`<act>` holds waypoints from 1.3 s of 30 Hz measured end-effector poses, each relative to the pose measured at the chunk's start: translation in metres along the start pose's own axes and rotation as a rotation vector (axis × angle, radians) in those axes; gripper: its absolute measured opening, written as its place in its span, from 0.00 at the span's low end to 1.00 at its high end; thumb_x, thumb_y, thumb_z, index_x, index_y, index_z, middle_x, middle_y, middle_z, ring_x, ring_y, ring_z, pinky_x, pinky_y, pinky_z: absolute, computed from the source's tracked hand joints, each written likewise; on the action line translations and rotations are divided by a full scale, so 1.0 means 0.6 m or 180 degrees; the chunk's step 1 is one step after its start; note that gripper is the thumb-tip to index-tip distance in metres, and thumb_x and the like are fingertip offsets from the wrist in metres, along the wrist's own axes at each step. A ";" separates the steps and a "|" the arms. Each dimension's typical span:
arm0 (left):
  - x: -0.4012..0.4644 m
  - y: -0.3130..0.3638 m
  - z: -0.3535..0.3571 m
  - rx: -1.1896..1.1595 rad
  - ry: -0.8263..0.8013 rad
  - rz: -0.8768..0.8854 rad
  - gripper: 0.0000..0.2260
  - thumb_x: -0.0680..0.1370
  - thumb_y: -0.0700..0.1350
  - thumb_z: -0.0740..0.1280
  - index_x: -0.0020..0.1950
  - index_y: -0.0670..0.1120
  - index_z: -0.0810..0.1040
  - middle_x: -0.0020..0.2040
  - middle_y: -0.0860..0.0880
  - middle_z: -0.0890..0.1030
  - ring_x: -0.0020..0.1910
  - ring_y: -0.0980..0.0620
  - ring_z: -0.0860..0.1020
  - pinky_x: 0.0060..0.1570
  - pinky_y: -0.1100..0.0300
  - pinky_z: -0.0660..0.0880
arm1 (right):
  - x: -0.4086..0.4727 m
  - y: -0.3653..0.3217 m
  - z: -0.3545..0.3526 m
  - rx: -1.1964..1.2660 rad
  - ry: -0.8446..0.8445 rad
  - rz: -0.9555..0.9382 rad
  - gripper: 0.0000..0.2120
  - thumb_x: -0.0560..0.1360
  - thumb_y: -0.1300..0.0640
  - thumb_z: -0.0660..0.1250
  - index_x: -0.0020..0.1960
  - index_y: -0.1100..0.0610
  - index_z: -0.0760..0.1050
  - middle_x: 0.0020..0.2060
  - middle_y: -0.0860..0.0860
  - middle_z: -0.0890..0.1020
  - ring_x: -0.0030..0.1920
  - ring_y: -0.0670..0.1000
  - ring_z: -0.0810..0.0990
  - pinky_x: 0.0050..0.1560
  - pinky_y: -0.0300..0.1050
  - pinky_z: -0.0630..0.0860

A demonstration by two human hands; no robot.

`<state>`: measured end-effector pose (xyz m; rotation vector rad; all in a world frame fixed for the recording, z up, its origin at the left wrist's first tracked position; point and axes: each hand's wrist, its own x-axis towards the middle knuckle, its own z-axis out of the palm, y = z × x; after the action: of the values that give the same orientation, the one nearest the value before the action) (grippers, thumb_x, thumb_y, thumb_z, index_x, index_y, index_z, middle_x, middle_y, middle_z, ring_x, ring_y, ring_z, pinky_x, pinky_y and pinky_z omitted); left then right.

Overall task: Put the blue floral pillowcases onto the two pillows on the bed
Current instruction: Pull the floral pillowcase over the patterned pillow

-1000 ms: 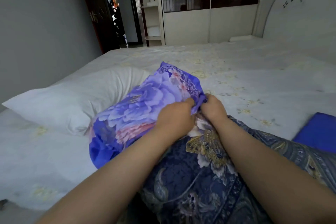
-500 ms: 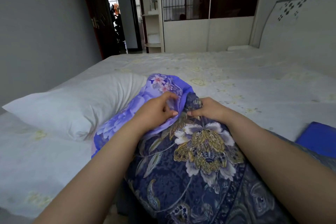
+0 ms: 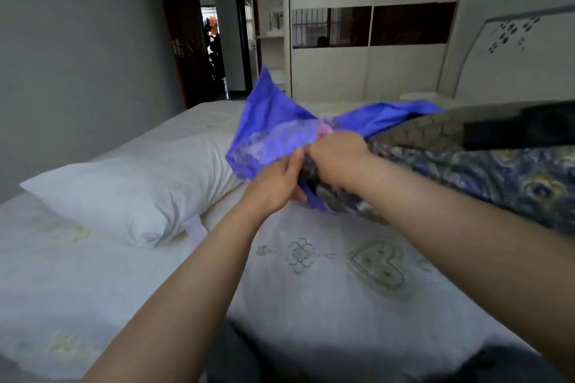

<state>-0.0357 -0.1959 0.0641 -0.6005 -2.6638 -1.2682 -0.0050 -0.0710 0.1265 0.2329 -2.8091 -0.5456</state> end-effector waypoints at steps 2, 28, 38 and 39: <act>-0.001 -0.031 0.007 0.0485 0.0457 -0.0211 0.24 0.80 0.61 0.50 0.50 0.48 0.79 0.46 0.47 0.84 0.50 0.47 0.80 0.56 0.52 0.74 | -0.021 -0.028 0.070 0.0422 -0.0929 -0.0063 0.21 0.77 0.52 0.62 0.69 0.48 0.67 0.65 0.53 0.73 0.63 0.55 0.74 0.56 0.47 0.72; -0.041 -0.026 0.111 -0.0103 0.0455 -0.0277 0.06 0.81 0.42 0.56 0.45 0.44 0.69 0.46 0.44 0.78 0.46 0.44 0.75 0.47 0.53 0.69 | -0.042 -0.009 0.249 0.1902 0.0368 0.0435 0.37 0.74 0.43 0.65 0.76 0.40 0.48 0.74 0.51 0.58 0.71 0.56 0.58 0.63 0.56 0.66; -0.078 -0.086 0.126 -0.0392 0.0225 -0.0789 0.20 0.71 0.59 0.71 0.52 0.50 0.67 0.47 0.55 0.73 0.45 0.52 0.74 0.43 0.58 0.68 | 0.057 0.100 0.190 0.1387 -0.0467 -0.0611 0.25 0.75 0.58 0.66 0.69 0.45 0.69 0.67 0.52 0.68 0.67 0.58 0.67 0.68 0.51 0.64; -0.077 -0.091 0.124 -0.0306 0.0192 -0.0774 0.19 0.70 0.59 0.72 0.48 0.51 0.67 0.43 0.56 0.72 0.43 0.52 0.73 0.40 0.58 0.67 | 0.068 0.108 0.196 0.1219 -0.0513 -0.0569 0.24 0.74 0.58 0.66 0.68 0.44 0.69 0.68 0.51 0.67 0.67 0.58 0.66 0.68 0.52 0.65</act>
<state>-0.0119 -0.1834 -0.0358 -0.2488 -2.7023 -1.4565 -0.0848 0.0206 0.0561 0.5414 -3.0494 -0.0553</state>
